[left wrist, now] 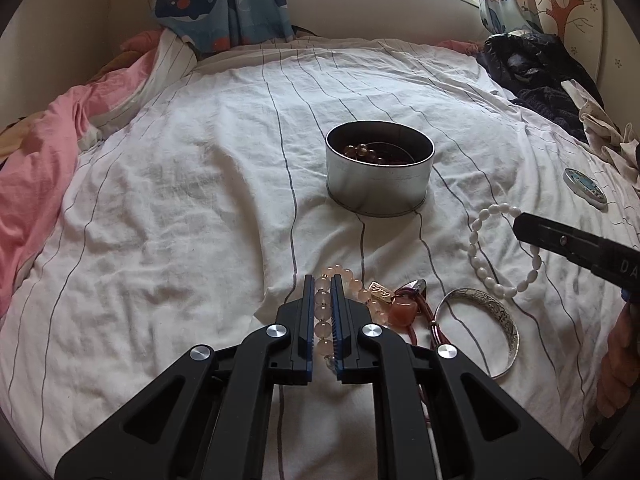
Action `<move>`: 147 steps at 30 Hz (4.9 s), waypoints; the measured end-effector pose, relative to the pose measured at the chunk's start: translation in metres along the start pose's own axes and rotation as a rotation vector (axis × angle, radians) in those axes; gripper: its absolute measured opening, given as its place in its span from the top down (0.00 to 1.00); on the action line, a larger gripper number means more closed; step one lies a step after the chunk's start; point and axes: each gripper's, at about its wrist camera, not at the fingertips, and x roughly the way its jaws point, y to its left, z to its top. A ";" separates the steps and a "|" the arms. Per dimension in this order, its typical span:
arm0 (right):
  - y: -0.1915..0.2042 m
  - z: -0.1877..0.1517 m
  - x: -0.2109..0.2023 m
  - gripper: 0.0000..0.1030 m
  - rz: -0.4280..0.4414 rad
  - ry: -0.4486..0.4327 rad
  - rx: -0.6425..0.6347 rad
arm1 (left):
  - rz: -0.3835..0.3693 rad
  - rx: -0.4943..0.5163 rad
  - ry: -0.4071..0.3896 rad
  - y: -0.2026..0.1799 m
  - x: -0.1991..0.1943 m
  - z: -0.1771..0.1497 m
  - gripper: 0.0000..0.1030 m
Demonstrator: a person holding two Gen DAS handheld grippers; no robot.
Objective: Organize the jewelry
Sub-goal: 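Lift and carry the peach and pearl bracelets in both tools over the tin, then open both tools to drop the peach and pearl bracelets into the tin, then move the left tool to the red-cord pendant while the right tool approaches the silver bangle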
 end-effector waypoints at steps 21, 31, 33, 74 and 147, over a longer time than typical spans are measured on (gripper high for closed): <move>-0.020 -0.013 0.023 0.92 -0.113 0.124 0.040 | -0.014 -0.031 0.047 0.007 0.021 -0.010 0.92; -0.001 -0.003 0.008 0.92 0.159 0.014 0.073 | -0.030 -0.041 0.049 0.008 0.021 -0.010 0.91; -0.002 -0.001 0.007 0.92 0.186 0.011 0.085 | -0.029 -0.039 0.048 0.008 0.021 -0.010 0.90; 0.007 0.089 0.031 0.92 0.250 -0.141 0.032 | -0.236 -0.301 -0.090 -0.001 0.058 0.112 0.79; 0.013 -0.011 0.037 0.95 -0.146 0.215 -0.196 | -0.054 0.050 0.040 -0.017 0.003 -0.009 0.82</move>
